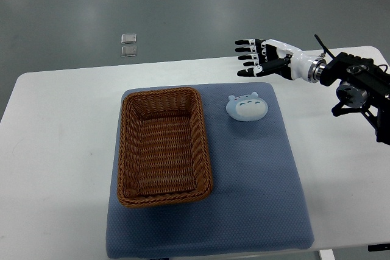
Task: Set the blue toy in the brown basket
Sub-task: 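Move the right hand over the light-blue plush toy, then close the right hand's fingers around the plush toy and lift it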
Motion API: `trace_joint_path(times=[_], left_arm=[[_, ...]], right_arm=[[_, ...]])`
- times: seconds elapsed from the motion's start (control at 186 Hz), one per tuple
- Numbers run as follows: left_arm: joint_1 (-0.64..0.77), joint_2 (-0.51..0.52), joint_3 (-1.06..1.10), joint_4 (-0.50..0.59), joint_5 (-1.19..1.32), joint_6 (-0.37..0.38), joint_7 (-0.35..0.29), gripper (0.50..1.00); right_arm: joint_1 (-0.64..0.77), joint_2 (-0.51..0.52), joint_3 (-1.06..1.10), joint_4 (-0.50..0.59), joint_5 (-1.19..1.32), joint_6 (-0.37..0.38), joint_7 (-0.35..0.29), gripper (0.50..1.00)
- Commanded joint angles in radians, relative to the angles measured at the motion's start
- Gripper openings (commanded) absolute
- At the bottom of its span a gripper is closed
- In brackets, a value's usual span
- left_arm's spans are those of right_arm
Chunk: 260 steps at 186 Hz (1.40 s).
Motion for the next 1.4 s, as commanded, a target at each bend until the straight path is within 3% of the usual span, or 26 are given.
trace_joint_path(times=[0.0,0.113,0.22,0.414,1.118,1.242,1.392], left_arm=[[0.000,0.000,0.000,-0.001,0.000,0.000,0.000,1.000],[0.000,0.000,0.000,0.001,0.000,0.000,0.000,1.000],[0.000,0.000,0.002,0.001,0.000,0.000,0.001,1.000],[0.000,0.000,0.002,0.001,0.000,0.000,0.001,1.000],[0.000,0.000,0.002,0.001,0.000,0.000,0.000,1.000],[0.000,0.000,0.002,0.001,0.000,0.000,0.000,1.000],[0.000,0.000,0.002,0.001,0.000,0.000,0.000,1.000]], right_arm=[[0.023,-0.009,-0.005,0.044,-0.269,0.002,0.032,0.913],[0.063,-0.034,-0.057,0.051,-0.500,0.024,0.073,0.913],[0.120,-0.037,-0.169,0.054,-0.574,0.053,0.127,0.913],[0.169,-0.045,-0.352,0.067,-0.582,0.038,0.131,0.913],[0.141,-0.029,-0.499,0.045,-0.605,-0.171,0.127,0.899],[0.141,-0.028,-0.499,0.040,-0.605,-0.185,0.127,0.764],[0.127,-0.028,-0.515,0.040,-0.605,-0.218,0.128,0.531]])
